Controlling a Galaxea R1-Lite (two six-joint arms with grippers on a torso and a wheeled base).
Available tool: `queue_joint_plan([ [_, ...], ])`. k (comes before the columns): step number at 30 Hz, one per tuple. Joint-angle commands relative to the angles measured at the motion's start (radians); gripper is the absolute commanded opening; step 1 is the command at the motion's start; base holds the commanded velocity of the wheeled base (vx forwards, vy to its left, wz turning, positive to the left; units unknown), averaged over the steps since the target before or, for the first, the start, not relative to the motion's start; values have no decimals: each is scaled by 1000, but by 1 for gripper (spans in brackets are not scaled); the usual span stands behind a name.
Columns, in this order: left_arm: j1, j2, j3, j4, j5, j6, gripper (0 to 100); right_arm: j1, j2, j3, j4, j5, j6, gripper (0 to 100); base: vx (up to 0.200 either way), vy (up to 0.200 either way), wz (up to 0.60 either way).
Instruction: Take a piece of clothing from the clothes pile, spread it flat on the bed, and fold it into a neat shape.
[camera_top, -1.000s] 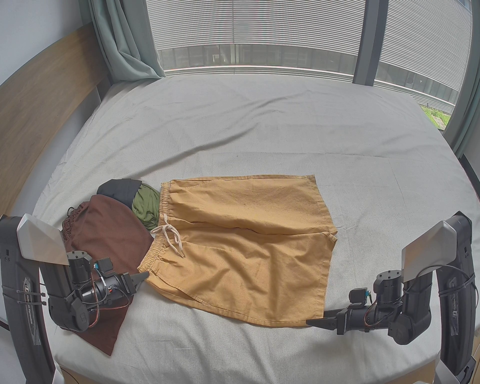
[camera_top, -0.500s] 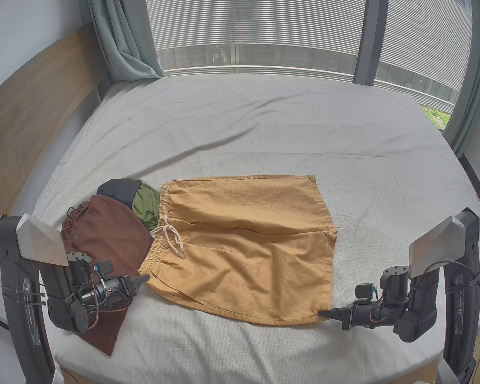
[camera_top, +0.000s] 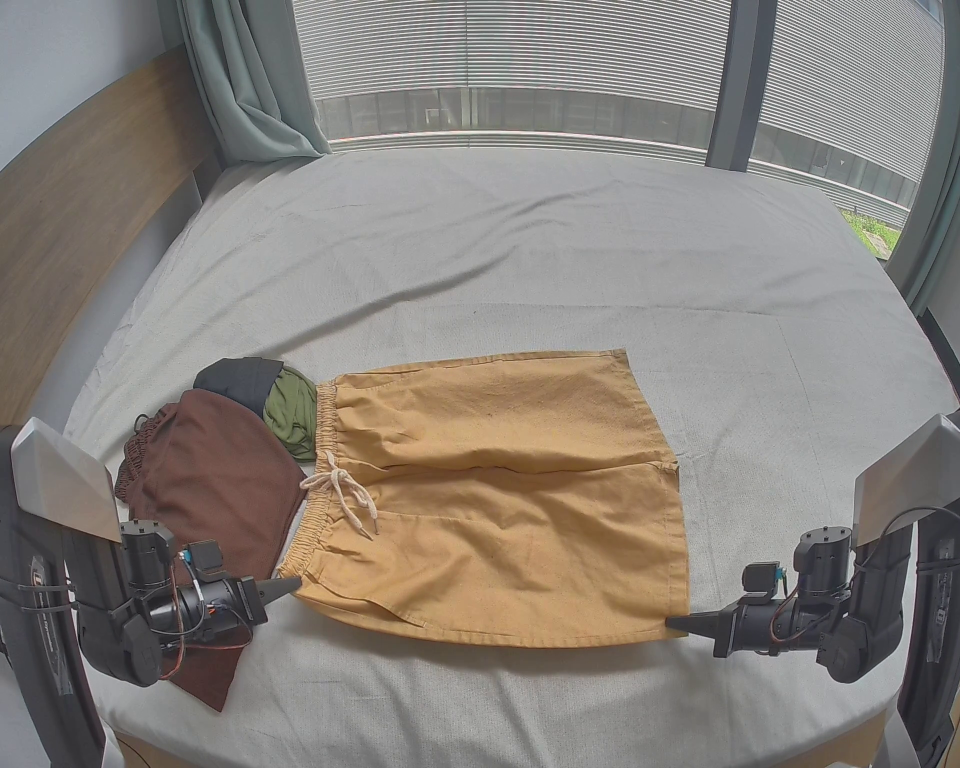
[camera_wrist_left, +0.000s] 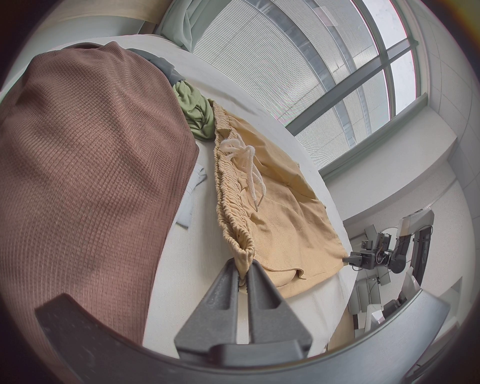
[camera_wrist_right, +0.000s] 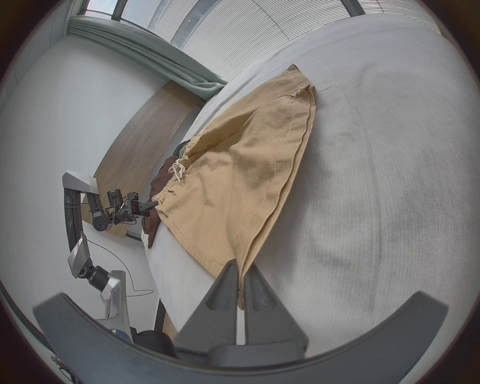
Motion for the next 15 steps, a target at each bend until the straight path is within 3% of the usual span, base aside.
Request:
queue_joint_plan([
  [1,6,-29,53,1,-11,24,0,0,-6,35,-1,0,-6,0,0,0,0],
  [9,19,-6,107,1,-48,142,0,0,29,92,-1,0,-95,0,0,0,0],
  [15,34,19,127,1,-83,208,0,0,35,94,-1,-1,-98,0,0,0,0],
])
